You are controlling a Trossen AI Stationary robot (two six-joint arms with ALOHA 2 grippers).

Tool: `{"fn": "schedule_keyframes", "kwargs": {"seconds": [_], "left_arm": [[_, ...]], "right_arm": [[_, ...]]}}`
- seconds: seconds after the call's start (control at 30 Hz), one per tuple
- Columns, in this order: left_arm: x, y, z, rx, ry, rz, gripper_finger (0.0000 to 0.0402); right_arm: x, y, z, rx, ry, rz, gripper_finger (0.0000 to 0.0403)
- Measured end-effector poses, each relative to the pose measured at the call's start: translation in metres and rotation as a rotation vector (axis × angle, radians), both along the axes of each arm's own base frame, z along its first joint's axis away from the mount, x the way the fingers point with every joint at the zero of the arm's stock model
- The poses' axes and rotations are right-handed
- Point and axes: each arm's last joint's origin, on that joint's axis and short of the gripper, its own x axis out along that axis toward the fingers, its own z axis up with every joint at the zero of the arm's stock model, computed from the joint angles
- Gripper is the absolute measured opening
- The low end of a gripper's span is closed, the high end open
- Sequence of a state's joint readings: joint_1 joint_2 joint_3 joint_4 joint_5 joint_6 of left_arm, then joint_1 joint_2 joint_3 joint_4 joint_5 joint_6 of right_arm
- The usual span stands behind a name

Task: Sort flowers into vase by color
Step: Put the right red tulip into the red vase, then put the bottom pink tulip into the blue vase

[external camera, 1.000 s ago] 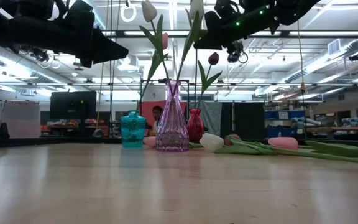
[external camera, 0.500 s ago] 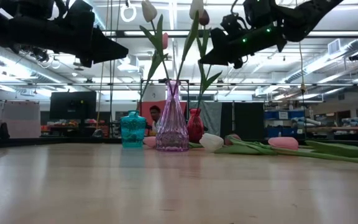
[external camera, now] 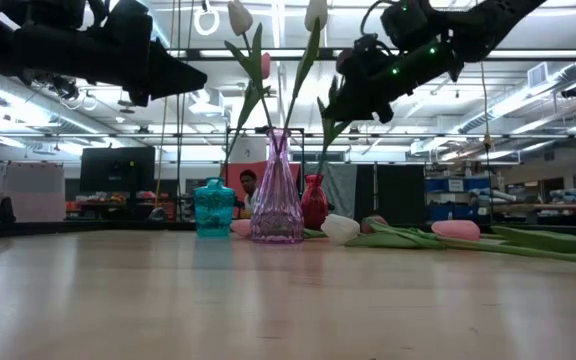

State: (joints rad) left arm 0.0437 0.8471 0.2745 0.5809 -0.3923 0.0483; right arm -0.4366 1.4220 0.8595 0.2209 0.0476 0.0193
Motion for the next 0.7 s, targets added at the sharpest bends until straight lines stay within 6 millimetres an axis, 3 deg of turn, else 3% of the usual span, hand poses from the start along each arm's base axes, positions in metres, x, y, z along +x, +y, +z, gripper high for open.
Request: {"fn": "schedule_keyframes", "kwargs": {"seconds": [0.27,0.7], "left_arm": [[0.0,0.0,0.001,0.001,-0.013,0.0,0.0142],[0.0,0.0,0.001,0.0,-0.006,0.0,0.0142]], "right_arm": [[0.001,-0.001,0.02,0.078,0.174,0.016,0.0198],[-0.003,0.012,0.045,0.117,0.387,0.011,0.0204]]}}
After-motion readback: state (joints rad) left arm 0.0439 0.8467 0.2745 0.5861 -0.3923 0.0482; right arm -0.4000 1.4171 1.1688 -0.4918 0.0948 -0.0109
